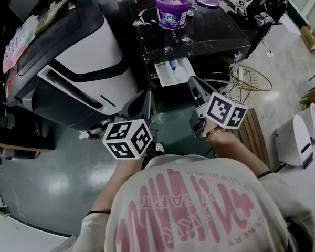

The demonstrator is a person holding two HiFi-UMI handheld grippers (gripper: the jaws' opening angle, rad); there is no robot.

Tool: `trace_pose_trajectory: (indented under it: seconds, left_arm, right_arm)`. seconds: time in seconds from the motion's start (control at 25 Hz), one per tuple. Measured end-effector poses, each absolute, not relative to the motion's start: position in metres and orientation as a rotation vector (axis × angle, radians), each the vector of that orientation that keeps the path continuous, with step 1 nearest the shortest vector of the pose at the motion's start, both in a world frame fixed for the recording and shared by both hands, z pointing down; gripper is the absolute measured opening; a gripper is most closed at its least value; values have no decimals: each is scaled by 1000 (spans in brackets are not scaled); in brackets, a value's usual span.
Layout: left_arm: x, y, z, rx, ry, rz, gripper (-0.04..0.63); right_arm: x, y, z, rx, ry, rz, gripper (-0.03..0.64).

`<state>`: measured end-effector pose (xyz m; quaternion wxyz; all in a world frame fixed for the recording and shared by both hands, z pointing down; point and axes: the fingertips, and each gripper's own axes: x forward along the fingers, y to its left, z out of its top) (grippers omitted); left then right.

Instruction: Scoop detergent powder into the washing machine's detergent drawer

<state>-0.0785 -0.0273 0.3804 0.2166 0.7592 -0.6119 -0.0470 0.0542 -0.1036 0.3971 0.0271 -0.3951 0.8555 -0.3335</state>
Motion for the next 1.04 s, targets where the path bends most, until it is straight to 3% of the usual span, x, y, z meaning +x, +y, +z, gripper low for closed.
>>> trace_pose_trajectory:
  seconds: [1.04]
  left_arm:
    - [-54, 25, 378, 2112, -1702, -172, 2]
  right_arm:
    - [75, -45, 397, -1197, 2733, -945, 2]
